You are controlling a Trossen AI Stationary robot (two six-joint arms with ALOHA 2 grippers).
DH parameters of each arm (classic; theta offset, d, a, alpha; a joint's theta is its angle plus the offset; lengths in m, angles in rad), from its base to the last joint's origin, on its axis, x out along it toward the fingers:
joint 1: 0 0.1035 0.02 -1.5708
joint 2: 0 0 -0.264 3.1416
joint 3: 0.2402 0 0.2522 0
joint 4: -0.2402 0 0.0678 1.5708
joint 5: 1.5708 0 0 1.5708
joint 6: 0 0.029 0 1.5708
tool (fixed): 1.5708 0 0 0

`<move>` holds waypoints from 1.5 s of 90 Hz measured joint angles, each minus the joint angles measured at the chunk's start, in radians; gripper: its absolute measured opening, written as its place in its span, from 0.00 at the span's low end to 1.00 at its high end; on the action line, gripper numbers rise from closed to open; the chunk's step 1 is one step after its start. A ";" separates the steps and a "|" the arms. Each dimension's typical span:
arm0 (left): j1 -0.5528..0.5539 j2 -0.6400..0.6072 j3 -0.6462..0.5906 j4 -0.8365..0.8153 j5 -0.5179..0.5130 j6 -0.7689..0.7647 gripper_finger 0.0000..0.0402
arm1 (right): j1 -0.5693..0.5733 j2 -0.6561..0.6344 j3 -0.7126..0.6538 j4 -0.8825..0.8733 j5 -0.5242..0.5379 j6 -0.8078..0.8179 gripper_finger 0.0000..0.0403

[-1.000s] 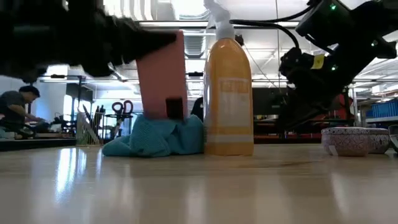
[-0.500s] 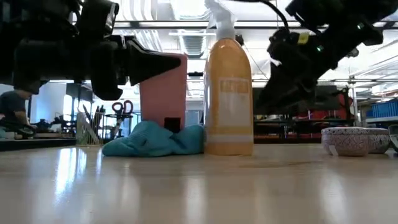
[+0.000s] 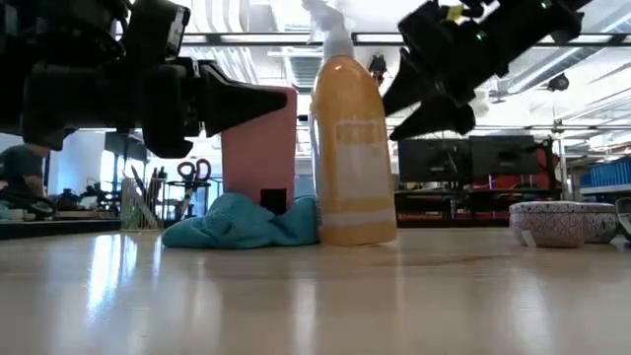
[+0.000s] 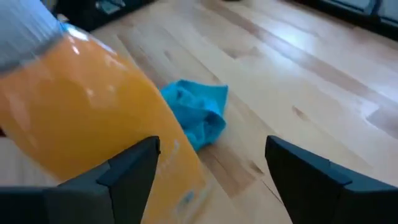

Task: Apply microfiber cloth
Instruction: Wipe the front and back of the cellphone using the blue microfiber cloth

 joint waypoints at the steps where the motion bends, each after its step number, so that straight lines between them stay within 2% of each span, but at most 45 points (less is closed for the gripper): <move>1: 0.000 0.000 0.000 0.000 0.000 0.000 0.03 | 0.000 0.000 0.003 0.000 0.000 0.000 0.70; 53: 0.000 0.000 0.002 -0.024 0.000 -0.025 0.03 | 0.000 -0.001 0.081 0.002 0.001 0.002 0.77; 65: 0.000 0.000 0.015 -0.031 -0.001 -0.029 0.03 | 0.000 -0.001 0.093 0.086 0.001 0.239 0.77; 71: 0.000 0.000 0.021 -0.034 -0.002 -0.046 0.03 | 0.000 -0.001 0.098 0.140 0.002 0.308 0.76; 104: -0.003 0.000 0.027 -0.053 -0.004 -0.076 0.03 | 0.000 0.003 0.211 0.184 -0.007 0.320 0.71; 107: -0.003 0.000 0.028 -0.054 -0.004 -0.077 0.03 | 0.000 0.002 0.223 0.184 -0.045 0.298 0.71; 120: -0.009 0.000 0.028 -0.056 -0.003 -0.081 0.03 | -0.005 0.002 0.299 0.199 -0.196 0.019 0.69; 129: -0.011 0.000 0.027 -0.062 -0.001 -0.081 0.03 | 0.008 0.000 0.388 0.124 -0.400 -0.211 0.68; 135: -0.011 0.000 0.027 -0.066 0.000 -0.082 0.03 | 0.050 0.003 0.435 0.062 -0.500 -0.283 0.67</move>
